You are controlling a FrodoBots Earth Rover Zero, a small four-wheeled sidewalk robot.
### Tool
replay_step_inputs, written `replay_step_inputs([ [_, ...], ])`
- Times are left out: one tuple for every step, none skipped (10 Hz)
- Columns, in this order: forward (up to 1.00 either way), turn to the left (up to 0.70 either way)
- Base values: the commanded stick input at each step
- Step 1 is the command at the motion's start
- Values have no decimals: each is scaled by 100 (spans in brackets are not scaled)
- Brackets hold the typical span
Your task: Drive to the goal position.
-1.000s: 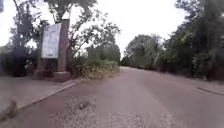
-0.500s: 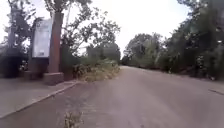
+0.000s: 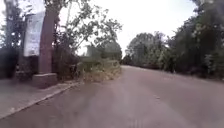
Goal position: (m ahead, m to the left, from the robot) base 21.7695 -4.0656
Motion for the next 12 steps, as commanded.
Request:
replay_step_inputs([
  [100, -40],
  [100, -40],
  [100, -40],
  [100, -40],
  [100, -40],
  [100, -40],
  [100, -40],
  [100, -40],
  [100, -40],
  [100, -40],
  [100, -40],
  [100, -3],
])
